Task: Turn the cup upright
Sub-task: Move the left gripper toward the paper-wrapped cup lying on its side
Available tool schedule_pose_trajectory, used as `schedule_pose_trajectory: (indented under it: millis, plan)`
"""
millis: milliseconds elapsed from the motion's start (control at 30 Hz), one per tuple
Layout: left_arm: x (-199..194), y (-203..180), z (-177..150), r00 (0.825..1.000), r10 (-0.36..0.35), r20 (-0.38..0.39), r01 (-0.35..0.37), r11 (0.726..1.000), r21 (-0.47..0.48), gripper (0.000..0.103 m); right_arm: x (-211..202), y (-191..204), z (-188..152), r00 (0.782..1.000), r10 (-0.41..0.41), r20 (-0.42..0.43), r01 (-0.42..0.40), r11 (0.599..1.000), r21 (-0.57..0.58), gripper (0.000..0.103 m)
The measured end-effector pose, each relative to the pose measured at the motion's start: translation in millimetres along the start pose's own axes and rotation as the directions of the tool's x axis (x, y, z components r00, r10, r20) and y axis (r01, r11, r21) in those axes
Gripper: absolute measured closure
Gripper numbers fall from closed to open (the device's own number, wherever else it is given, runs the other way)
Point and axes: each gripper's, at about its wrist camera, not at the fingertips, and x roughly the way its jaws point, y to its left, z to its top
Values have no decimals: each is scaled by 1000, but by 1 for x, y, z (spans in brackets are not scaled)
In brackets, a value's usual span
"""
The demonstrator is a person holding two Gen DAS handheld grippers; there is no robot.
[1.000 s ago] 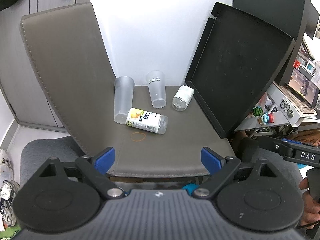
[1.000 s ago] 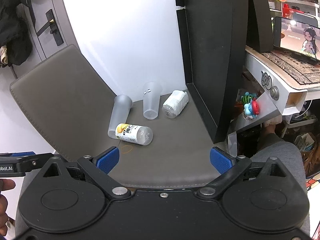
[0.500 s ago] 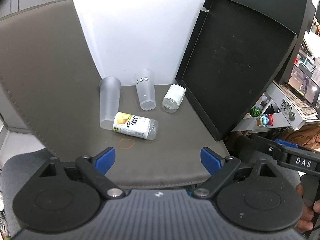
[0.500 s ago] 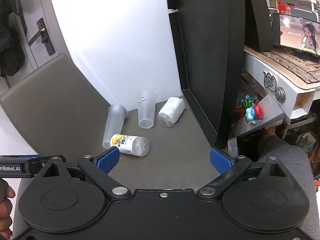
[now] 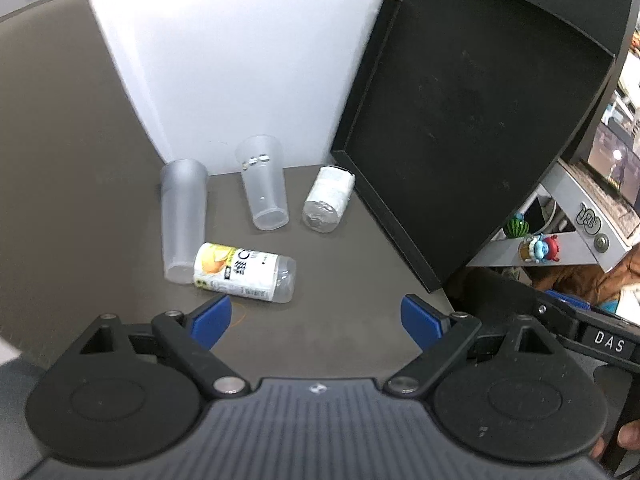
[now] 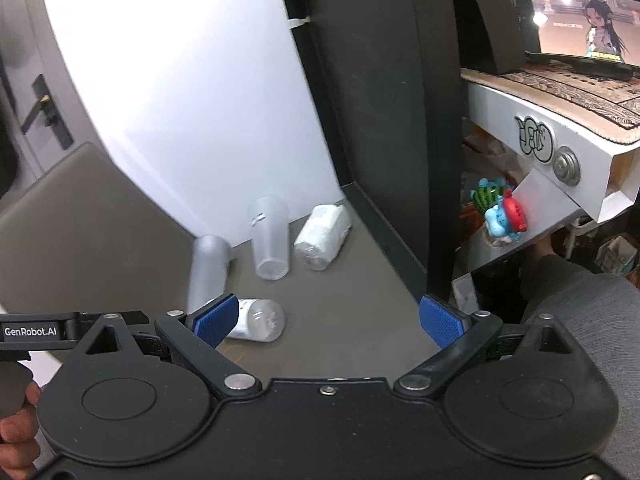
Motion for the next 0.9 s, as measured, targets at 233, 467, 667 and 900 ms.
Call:
schedule_pose_trajectory:
  millis: [233,467,667,900]
  plan:
    - [30,-1,25,1000,-8,-22,8,1000,12,12,18,-7,6,1000,-13,6,12,999,39,5]
    - [61,2,44,999,-11,-50,12,1000,26,12,40,-17,7,999,-35,1,35,996,86,5]
    - [90,-9,59,997,-15,-82,19,999,49,12,54,-26,4,999,-38,18,36,992,120,5]
    - [126,-16,72,993,-8,-121,16,998,64,12,66,-25,2,999,-28,18,26,993,115,5]
